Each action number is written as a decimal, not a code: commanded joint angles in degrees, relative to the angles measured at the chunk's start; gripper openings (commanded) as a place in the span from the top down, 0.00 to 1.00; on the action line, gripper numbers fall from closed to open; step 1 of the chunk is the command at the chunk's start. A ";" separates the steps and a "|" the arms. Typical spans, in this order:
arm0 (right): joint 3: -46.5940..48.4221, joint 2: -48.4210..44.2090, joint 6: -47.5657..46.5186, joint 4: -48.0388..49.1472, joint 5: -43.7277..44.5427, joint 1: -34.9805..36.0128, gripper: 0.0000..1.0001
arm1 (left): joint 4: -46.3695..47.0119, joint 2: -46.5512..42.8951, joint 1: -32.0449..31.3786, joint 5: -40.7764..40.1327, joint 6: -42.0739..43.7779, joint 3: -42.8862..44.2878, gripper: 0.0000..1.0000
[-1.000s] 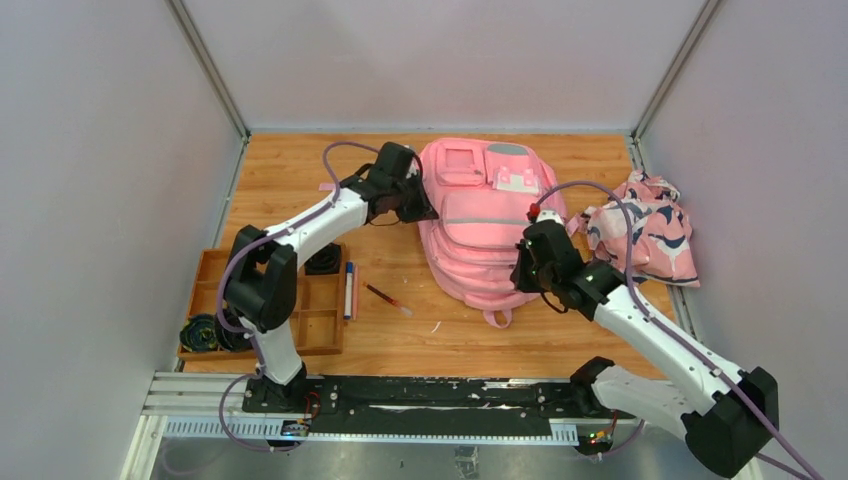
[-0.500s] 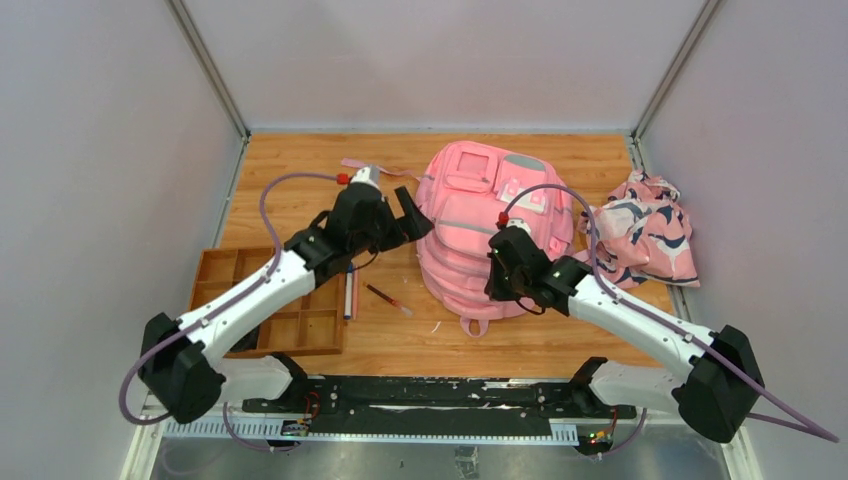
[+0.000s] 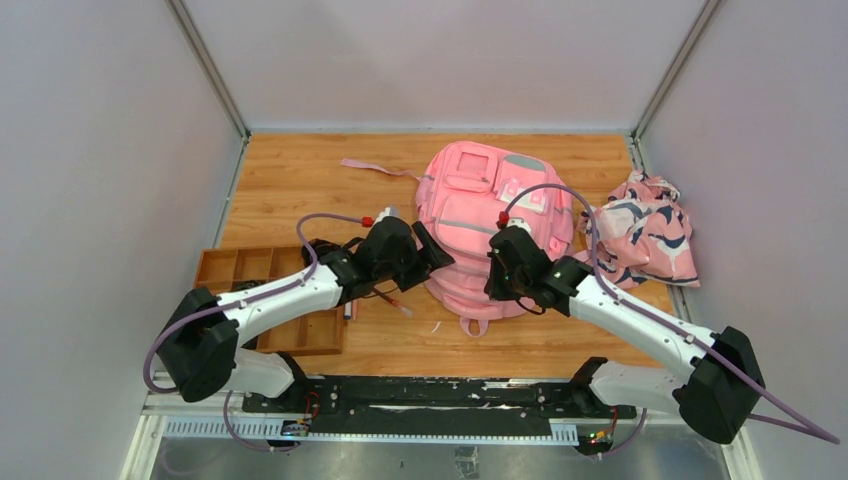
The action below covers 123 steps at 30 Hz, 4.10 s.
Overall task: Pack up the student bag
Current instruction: Zip the student bag at the center of the board.
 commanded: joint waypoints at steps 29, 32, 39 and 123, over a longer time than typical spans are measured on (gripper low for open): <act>-0.55 -3.31 -10.61 -5.75 2.89 -1.12 1.00 | -5.74 1.68 4.92 -11.87 3.55 7.21 1.00; -1.22 -4.90 -12.59 -7.97 4.64 -3.51 1.00 | -6.12 1.16 9.46 -9.51 7.92 8.66 1.00; -0.92 -8.88 -15.74 -8.68 2.18 -10.86 1.00 | -8.33 6.33 16.36 -6.11 16.39 14.87 1.00; 5.62 7.70 -23.02 -4.20 -3.57 -35.18 1.00 | -9.66 18.17 25.87 23.53 40.54 21.38 1.00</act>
